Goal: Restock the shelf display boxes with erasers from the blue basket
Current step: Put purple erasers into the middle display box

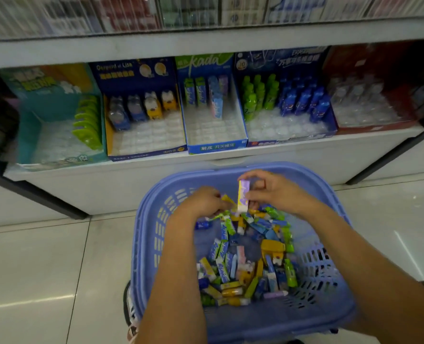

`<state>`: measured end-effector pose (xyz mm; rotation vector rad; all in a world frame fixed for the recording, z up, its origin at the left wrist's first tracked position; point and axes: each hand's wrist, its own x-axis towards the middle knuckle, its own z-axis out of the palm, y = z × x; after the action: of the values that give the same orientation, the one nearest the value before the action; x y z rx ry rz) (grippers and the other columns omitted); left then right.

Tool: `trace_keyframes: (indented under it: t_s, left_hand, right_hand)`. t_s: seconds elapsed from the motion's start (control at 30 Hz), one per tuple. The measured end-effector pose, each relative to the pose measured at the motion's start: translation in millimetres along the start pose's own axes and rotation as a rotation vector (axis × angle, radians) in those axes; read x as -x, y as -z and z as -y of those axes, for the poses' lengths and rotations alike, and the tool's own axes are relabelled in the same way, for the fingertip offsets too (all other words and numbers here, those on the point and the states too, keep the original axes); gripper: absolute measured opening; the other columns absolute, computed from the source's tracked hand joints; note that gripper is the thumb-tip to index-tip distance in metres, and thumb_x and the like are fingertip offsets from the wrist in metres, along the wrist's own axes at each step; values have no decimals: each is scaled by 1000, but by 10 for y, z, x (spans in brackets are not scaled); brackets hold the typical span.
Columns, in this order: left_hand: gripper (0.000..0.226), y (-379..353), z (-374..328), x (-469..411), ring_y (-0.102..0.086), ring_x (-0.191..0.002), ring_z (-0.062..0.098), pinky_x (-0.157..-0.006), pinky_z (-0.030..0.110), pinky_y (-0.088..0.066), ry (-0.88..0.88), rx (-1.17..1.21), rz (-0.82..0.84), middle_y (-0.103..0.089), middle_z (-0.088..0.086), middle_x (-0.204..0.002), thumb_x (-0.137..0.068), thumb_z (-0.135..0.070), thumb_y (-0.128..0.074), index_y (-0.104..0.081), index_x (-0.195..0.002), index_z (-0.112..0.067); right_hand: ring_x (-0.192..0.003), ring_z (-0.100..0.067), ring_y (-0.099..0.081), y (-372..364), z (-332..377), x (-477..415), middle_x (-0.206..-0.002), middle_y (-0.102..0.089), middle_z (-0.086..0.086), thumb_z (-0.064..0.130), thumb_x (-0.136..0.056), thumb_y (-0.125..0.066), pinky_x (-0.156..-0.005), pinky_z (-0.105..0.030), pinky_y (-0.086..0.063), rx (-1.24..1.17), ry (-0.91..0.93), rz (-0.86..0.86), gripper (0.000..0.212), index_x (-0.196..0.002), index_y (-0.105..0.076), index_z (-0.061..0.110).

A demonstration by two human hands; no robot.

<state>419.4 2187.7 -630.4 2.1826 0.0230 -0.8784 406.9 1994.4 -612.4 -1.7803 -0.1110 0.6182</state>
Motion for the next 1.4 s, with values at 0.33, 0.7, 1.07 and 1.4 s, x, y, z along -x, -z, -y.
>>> trace_keyframes:
  t_s: [0.33, 0.7, 1.07, 1.4]
  left_hand:
    - [22, 373, -422, 302, -68, -70, 15, -81, 52, -54, -370, 712, -476, -66, 13, -72, -82, -13, -70, -50, -79, -4]
    - [7, 382, -483, 278, -53, -49, 7, -49, 20, -47, -414, 809, -423, -57, 2, -70, -96, -13, -51, -52, -102, -9]
    - [34, 345, -560, 176, -44, -50, 3, -45, 18, -36, -358, 948, -428, -57, -2, -72, -103, -20, -35, -67, -108, -10]
    - [19, 360, -524, 208, -66, -86, 6, -79, 22, -54, -441, 847, -581, -67, -5, -100, -94, -23, -57, -61, -113, -23]
  right_hand:
    - [-65, 5, -56, 355, 1255, -438, -81, -62, 8, 6, -83, -67, -68, -9, -46, 351, 463, -659, 14, -93, -63, 15]
    - [-108, -30, -59, 452, 1551, -1325, -111, -67, -16, 10, -91, -52, -96, -36, -43, 868, 264, -580, 22, -101, -68, 1]
    - [-111, -25, -56, 586, 1522, -1515, -118, -63, -9, 17, -89, -61, -94, -32, -45, 913, 184, -414, 20, -107, -65, 10]
    - [-110, -27, -56, 479, 1545, -1395, -117, -62, -13, 13, -91, -55, -94, -33, -44, 983, 196, -459, 28, -117, -60, 6]
